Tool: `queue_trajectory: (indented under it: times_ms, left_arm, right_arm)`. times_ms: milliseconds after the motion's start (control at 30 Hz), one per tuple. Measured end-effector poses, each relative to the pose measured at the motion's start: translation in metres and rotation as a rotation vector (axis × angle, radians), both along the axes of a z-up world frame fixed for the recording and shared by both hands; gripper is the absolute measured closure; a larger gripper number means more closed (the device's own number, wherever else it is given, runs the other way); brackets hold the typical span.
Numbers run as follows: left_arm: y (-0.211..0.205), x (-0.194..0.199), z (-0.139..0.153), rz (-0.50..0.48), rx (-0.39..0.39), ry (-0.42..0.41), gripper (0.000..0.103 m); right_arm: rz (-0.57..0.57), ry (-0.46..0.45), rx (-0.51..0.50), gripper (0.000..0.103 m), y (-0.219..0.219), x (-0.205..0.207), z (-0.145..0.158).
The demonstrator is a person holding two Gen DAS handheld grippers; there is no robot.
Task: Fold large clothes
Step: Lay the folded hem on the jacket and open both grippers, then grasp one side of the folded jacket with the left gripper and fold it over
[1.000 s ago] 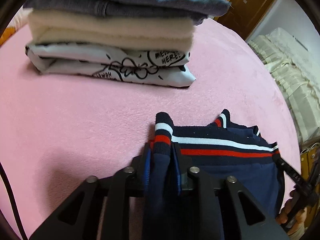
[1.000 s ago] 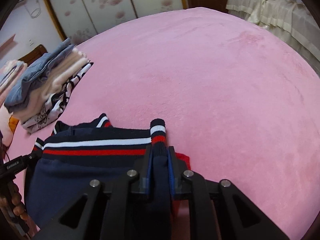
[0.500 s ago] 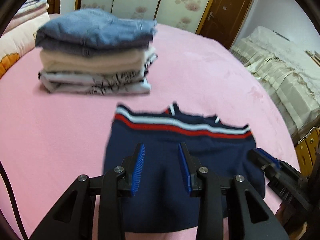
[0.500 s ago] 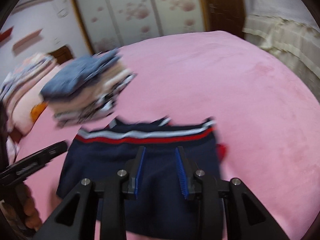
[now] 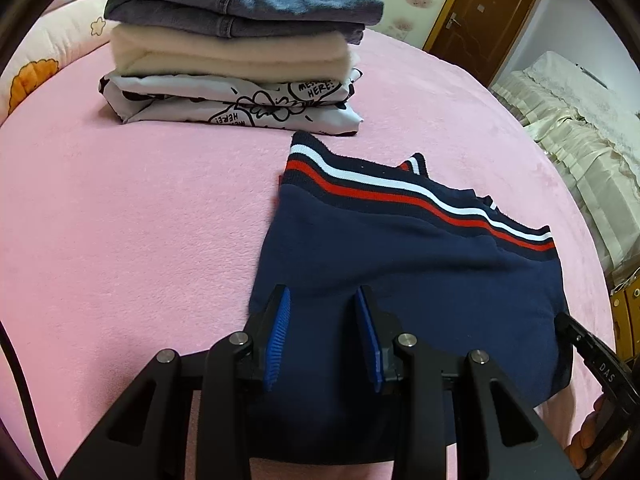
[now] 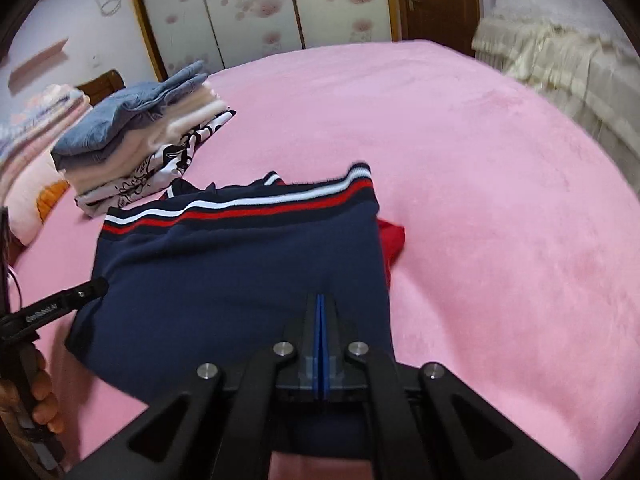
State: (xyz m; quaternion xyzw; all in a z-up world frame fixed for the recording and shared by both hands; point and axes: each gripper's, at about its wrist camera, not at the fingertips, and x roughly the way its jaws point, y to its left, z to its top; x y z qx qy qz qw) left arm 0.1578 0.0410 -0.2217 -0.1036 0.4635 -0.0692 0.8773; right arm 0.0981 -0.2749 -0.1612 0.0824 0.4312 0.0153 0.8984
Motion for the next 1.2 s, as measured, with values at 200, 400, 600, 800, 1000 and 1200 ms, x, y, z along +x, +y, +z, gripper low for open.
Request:
queue_trajectory:
  times_ms: [200,400,600,800,1000,1200]
  left_arm:
    - [-0.005,-0.006,0.021,0.005,0.025,0.028,0.063]
    - [-0.004,-0.036,0.064,0.018,0.026,-0.007,0.041]
    - [0.003,-0.082,0.110,0.032,0.031,-0.036,0.035]
    - [0.013,-0.120,0.138,0.034,0.038,-0.055,0.034]
    - [0.023,-0.141,0.138,0.015,-0.011,-0.039,0.033]
    - [0.027,-0.137,0.097,-0.013,-0.173,0.031,0.033]
  right_arm:
    - [-0.017,0.024,-0.043,0.100,0.007,-0.008,0.005]
    - [-0.014,0.016,-0.038,0.088,0.013,-0.031,0.035]
    - [-0.004,-0.056,-0.025,0.064,0.026,-0.068,0.075]
    - [0.023,-0.104,-0.029,0.064,0.042,-0.100,0.103]
    - [0.038,-0.144,-0.040,0.064,0.055,-0.117,0.116]
    - [0.059,-0.148,-0.056,0.064,0.068,-0.121,0.099]
